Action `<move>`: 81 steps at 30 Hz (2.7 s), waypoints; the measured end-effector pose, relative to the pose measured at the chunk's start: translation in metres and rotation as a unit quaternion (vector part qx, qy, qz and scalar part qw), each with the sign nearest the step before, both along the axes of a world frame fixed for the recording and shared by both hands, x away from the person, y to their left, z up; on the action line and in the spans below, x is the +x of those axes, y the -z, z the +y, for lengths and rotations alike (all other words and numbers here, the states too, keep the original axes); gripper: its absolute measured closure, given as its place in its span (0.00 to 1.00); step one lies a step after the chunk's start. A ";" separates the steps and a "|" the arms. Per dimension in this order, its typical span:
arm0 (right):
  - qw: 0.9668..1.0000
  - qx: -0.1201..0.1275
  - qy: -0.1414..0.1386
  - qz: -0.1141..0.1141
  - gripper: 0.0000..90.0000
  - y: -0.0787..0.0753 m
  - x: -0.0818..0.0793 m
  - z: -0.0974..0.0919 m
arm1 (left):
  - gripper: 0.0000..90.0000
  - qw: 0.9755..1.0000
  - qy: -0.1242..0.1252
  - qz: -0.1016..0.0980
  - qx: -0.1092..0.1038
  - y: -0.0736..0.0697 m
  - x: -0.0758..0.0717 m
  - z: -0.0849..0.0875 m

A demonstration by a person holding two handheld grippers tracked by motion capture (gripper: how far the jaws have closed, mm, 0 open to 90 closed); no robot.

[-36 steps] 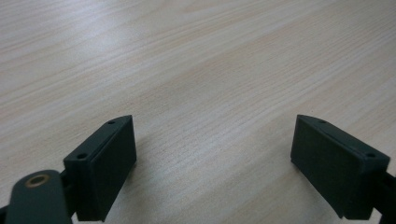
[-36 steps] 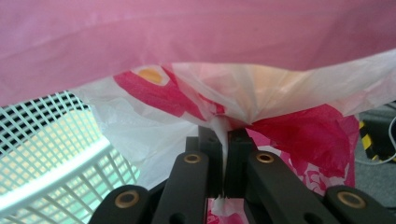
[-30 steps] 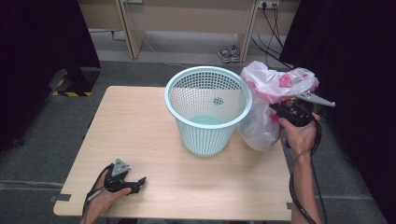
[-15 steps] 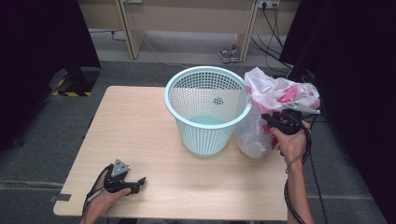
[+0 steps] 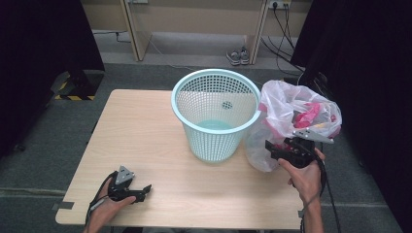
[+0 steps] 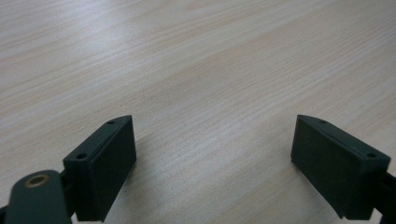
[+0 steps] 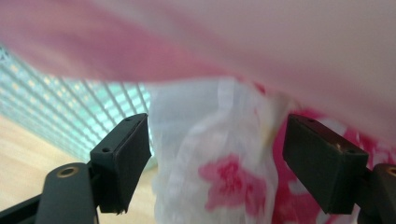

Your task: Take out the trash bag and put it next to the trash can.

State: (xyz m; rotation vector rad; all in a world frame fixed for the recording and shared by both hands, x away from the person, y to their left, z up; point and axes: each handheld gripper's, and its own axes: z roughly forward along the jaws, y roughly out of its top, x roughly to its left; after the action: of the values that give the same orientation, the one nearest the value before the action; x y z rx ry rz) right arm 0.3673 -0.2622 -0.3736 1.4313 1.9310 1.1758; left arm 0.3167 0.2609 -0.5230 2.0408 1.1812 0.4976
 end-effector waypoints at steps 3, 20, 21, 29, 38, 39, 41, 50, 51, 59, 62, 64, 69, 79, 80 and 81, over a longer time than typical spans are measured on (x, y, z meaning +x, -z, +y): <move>1.000 0.004 -0.003 0.001 0.26 0.008 -0.010 -0.002 | 0.15 1.000 0.000 0.000 0.001 0.000 0.000 0.000; 1.000 -0.012 -0.014 -0.020 0.25 0.029 -0.052 0.016 | 0.14 1.000 0.000 0.000 0.000 0.000 -0.001 0.000; 1.000 -0.009 -0.015 -0.023 0.25 0.028 -0.054 0.016 | 0.14 1.000 0.000 0.000 0.000 0.000 -0.001 0.000; 0.999 -0.010 -0.025 -0.041 0.24 0.019 -0.072 0.020 | 0.14 1.000 -0.001 0.000 0.000 0.000 -0.001 0.000; 0.996 0.003 -0.076 -0.039 0.24 0.034 -0.092 0.042 | 0.14 1.000 0.000 0.000 0.000 0.000 -0.001 0.000; 0.996 -0.002 -0.076 -0.040 0.24 0.038 -0.093 0.045 | 0.14 1.000 -0.001 0.000 0.000 0.000 -0.001 0.000; 0.996 -0.007 -0.083 -0.034 0.24 0.046 -0.093 0.051 | 0.14 1.000 -0.001 0.000 0.000 0.000 -0.001 0.000; 0.991 -0.062 -0.121 0.002 0.22 0.090 -0.089 0.073 | 0.14 1.000 0.000 0.000 -0.001 0.000 -0.001 0.000; 0.990 -0.064 -0.122 0.007 0.22 0.093 -0.088 0.074 | 0.14 1.000 0.000 0.000 -0.001 0.000 -0.001 0.000; 0.985 -0.083 -0.146 0.031 0.22 0.116 -0.086 0.087 | 0.14 1.000 -0.001 0.000 -0.001 0.000 -0.001 0.000; 0.983 -0.086 -0.155 0.043 0.22 0.123 -0.086 0.092 | 0.14 1.000 0.000 0.000 -0.001 0.000 -0.001 0.000; 0.982 -0.088 -0.161 0.049 0.22 0.128 -0.087 0.095 | 0.14 1.000 0.000 0.000 -0.001 0.000 -0.001 0.000; 0.979 -0.085 -0.171 0.070 0.21 0.137 -0.089 0.099 | 0.14 1.000 0.000 0.000 -0.001 0.000 -0.001 0.001; 0.980 -0.085 -0.166 0.064 0.16 0.144 -0.093 0.101 | 0.14 1.000 -0.001 0.000 -0.001 0.000 -0.002 0.001; 0.980 -0.089 -0.167 0.062 0.16 0.144 -0.094 0.102 | 0.14 1.000 -0.001 0.000 -0.001 0.000 -0.002 0.001; 0.980 -0.092 -0.166 0.061 0.15 0.144 -0.094 0.102 | 0.14 1.000 -0.001 0.000 -0.001 0.000 -0.002 0.001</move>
State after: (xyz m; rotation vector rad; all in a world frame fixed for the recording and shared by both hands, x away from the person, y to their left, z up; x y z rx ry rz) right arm 0.2734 -0.1601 -0.5177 1.1381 2.3656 1.0323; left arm 0.3150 0.2621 -0.5231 2.0377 1.1842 0.4977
